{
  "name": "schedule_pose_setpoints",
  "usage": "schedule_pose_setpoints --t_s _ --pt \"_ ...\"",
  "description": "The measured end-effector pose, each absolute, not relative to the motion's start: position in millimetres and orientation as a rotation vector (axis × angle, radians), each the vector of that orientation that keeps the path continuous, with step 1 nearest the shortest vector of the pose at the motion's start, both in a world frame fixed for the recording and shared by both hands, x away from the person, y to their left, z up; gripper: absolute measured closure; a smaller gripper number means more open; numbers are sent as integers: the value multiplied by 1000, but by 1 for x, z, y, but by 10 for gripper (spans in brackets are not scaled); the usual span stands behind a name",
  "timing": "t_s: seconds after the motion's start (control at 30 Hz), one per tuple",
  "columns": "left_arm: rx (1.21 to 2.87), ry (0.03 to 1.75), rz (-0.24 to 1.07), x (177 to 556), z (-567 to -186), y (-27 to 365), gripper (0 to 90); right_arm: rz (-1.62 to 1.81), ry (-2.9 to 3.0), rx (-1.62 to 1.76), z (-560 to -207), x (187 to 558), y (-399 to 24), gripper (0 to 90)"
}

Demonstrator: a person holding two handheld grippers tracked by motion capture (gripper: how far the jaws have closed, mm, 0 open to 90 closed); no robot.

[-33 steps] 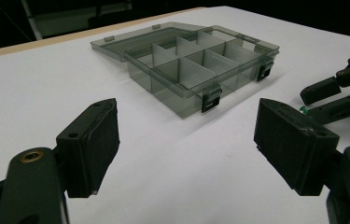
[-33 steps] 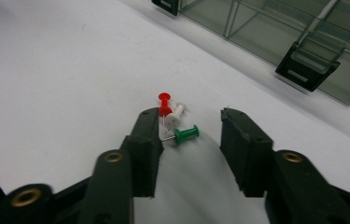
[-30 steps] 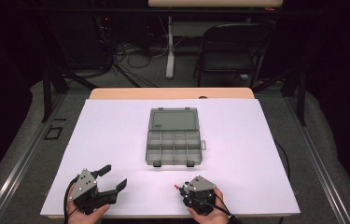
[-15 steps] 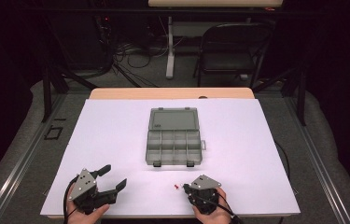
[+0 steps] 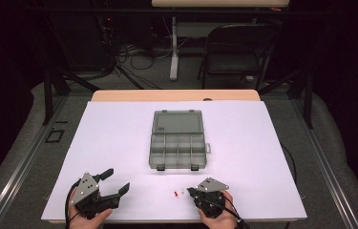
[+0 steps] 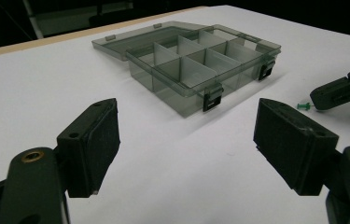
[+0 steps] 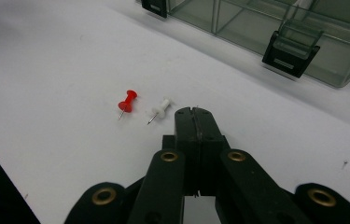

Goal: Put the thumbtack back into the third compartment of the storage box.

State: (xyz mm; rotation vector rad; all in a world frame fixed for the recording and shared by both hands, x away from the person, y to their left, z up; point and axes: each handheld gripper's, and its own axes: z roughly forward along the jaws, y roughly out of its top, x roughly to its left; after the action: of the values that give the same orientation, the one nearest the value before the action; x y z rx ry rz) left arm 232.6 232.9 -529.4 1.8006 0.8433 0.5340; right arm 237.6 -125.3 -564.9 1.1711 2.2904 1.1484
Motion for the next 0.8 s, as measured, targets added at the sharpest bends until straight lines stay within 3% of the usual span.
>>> schedule_pose_setpoints --t_s 0.8 --pt "1800 850 529 233 -530 233 225 1256 2276 1149 -549 238 -133 900"
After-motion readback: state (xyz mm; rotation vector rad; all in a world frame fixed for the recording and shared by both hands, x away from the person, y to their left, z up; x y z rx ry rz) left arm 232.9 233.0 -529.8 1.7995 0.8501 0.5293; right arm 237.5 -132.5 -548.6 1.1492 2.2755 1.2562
